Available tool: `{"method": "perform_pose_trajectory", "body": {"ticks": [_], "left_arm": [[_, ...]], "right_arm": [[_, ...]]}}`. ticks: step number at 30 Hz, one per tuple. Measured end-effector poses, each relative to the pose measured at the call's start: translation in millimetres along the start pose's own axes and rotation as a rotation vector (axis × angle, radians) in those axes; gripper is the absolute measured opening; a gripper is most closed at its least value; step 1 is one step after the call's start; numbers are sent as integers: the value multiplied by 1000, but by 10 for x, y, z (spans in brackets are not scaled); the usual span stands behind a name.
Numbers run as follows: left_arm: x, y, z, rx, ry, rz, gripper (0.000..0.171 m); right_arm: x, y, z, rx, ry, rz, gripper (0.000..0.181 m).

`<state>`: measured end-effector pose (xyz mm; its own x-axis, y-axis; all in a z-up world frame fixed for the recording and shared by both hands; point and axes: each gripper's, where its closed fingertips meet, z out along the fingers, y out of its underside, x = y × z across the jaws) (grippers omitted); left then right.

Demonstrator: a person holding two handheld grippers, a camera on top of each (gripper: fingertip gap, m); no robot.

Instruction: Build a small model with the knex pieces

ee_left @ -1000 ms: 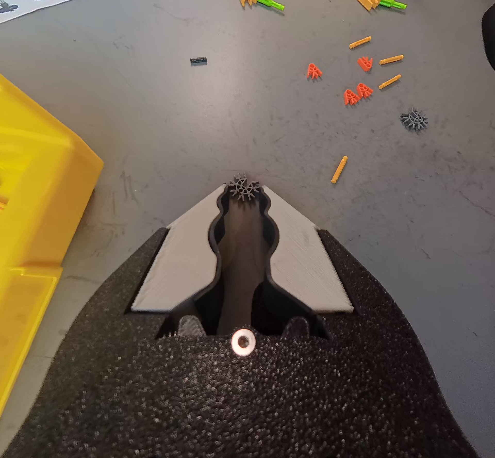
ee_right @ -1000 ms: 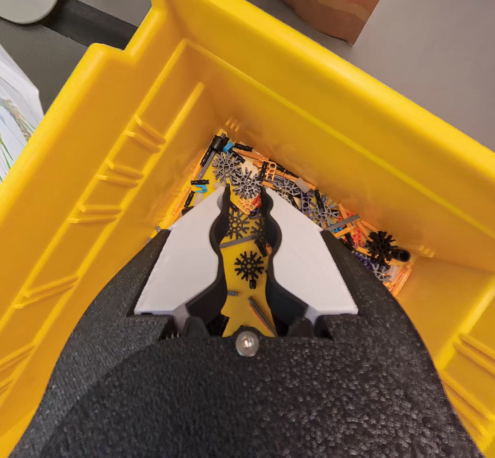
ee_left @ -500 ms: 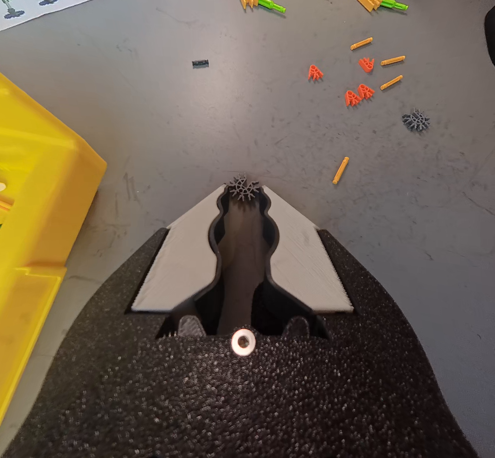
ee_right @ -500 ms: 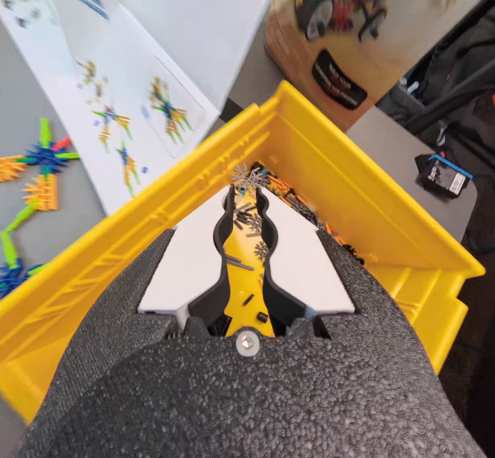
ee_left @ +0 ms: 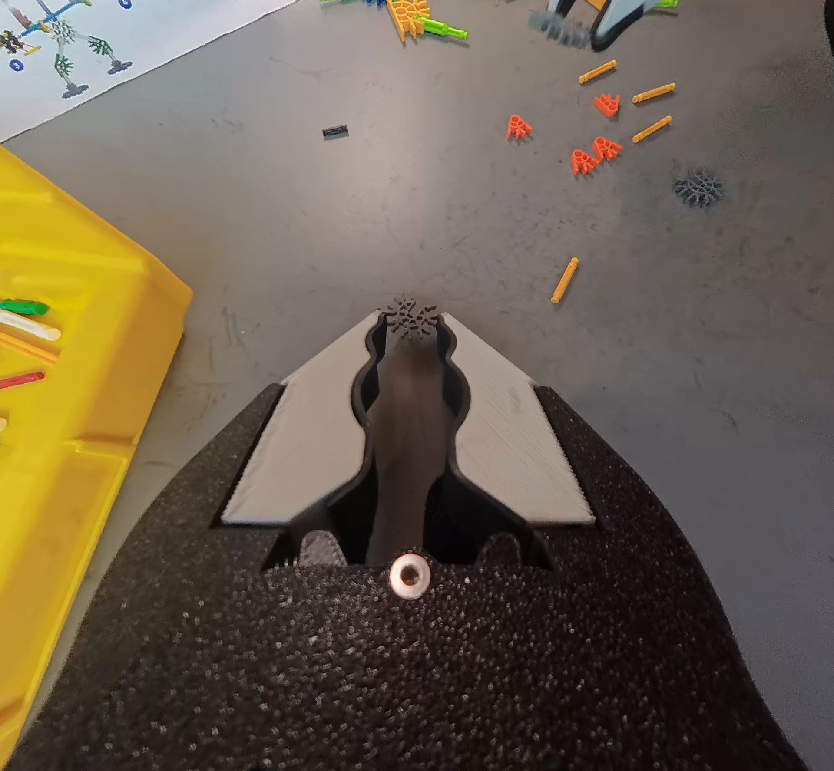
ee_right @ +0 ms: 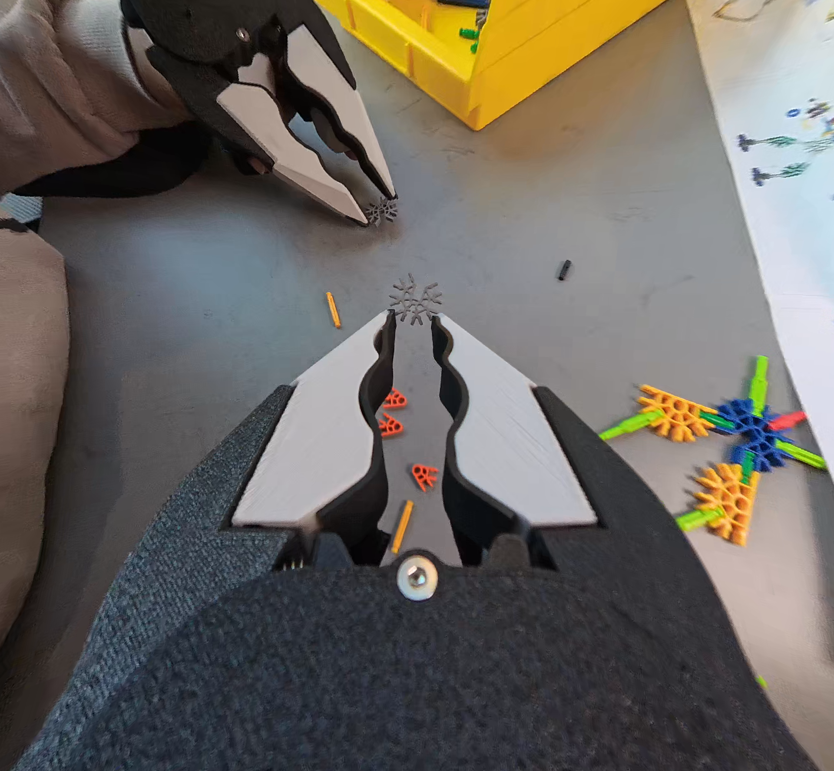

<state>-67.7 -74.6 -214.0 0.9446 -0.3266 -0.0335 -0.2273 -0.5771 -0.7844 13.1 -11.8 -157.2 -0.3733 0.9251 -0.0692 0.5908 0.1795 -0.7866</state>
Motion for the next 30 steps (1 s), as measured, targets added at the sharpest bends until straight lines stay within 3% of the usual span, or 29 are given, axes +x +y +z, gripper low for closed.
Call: {"method": "perform_pose_trajectory", "body": {"ticks": [5, 11, 16, 23, 30], "left_arm": [[4, 103, -2, -60, -8, 3, 22], [32, 133, -15, -75, 19, -48, 22], [90, 141, -42, -74, 91, -91, 32], [98, 155, -86, -68, 151, -128, 32], [-26, 197, -150, -74, 121, -121, 31]], "right_arm": [[-24, 30, 442, -98, -9, -31, 14], [64, 135, 702, -182, 3, -70, 13], [83, 242, 751, -225, 5, -163, 14], [82, 250, 753, -205, -28, -133, 14], [59, 258, 740, -210, -40, -125, 19]]}}
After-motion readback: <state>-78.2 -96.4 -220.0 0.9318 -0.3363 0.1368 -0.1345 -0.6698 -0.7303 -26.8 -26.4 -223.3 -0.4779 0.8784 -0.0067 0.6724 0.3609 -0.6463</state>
